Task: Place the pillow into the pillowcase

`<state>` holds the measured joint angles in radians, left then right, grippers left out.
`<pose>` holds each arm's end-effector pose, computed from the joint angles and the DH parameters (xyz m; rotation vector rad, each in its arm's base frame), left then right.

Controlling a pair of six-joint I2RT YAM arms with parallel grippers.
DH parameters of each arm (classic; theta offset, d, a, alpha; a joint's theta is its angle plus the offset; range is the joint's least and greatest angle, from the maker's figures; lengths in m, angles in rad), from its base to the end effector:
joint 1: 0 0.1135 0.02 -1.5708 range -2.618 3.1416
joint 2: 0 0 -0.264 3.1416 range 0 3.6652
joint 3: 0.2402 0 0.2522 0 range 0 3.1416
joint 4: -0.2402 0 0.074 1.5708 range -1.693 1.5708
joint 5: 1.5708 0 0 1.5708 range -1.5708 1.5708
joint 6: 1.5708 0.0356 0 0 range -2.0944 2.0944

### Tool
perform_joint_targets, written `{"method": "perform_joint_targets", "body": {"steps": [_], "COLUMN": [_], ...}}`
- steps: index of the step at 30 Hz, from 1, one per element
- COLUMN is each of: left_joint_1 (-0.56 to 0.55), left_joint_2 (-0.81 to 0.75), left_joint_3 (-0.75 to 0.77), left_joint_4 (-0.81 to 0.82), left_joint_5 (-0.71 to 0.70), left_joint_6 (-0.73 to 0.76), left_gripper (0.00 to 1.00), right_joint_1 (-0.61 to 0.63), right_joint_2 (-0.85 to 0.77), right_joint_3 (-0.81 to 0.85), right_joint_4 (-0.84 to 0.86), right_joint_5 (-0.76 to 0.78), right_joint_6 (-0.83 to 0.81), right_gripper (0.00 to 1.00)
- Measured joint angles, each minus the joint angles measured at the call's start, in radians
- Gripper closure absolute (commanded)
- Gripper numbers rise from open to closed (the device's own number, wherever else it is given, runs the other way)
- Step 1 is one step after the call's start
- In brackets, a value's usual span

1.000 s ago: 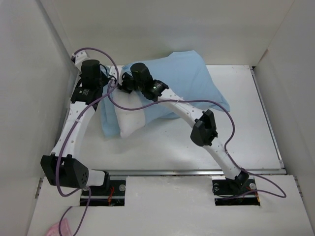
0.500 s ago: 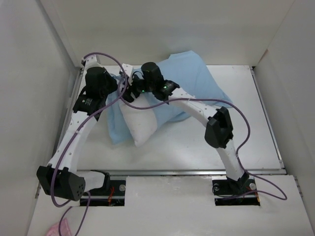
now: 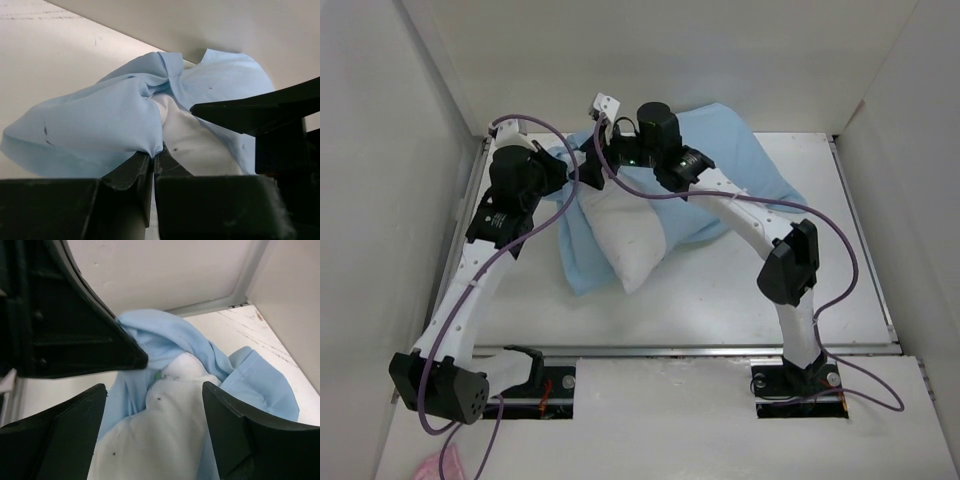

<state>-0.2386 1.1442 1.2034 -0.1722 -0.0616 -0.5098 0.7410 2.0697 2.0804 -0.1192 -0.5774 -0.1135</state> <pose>0.2537 -0.0595 0.4159 -0.2776 1.6867 -0.5087 0.3512 0.3477 0.3967 -1.1125 1.3546 0.9474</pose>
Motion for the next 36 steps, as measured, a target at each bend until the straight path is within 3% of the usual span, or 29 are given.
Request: {"method": "perform_joint_targets", "body": {"steps": [4, 7, 21, 22, 24, 25, 28, 33, 36], "left_joint_1": [0.0, 0.0, -0.002, -0.002, -0.002, -0.003, -0.003, -0.014, -0.021], "left_joint_2": [-0.001, -0.011, -0.056, -0.056, -0.056, -0.056, -0.056, -0.035, 0.011], "left_joint_3": [-0.026, -0.036, -0.045, -0.048, -0.05, -0.05, -0.05, -0.034, 0.021], "left_joint_4": [-0.002, -0.005, -0.044, -0.054, -0.075, -0.08, -0.096, -0.158, -0.199], "left_joint_5": [0.006, 0.008, -0.025, -0.031, -0.049, -0.058, -0.085, -0.128, -0.138], "left_joint_6": [-0.008, -0.013, -0.023, -0.023, -0.024, -0.025, -0.026, -0.024, -0.014], "left_gripper": [1.0, 1.0, 1.0, 1.0, 1.0, 1.0, 1.0, 1.0, 1.0], "right_joint_1": [0.0, 0.0, 0.0, 0.001, 0.005, 0.007, 0.011, 0.022, 0.041], "right_joint_2": [0.018, 0.057, 0.228, 0.23, 0.23, 0.23, 0.211, 0.071, 0.036], "right_joint_3": [0.04, 0.115, 0.195, 0.191, 0.179, 0.175, 0.122, -0.113, -0.147], "right_joint_4": [0.024, 0.05, 0.013, 0.006, -0.003, -0.011, -0.026, -0.026, -0.063], "right_joint_5": [-0.049, -0.085, 0.013, 0.023, 0.046, 0.059, 0.095, 0.14, 0.217], "right_joint_6": [0.044, 0.075, 0.103, 0.103, 0.093, 0.085, 0.052, -0.058, -0.113], "right_gripper": [0.34, 0.39, 0.44, 0.51, 0.92, 1.0, 1.0, 1.0, 1.0]}}
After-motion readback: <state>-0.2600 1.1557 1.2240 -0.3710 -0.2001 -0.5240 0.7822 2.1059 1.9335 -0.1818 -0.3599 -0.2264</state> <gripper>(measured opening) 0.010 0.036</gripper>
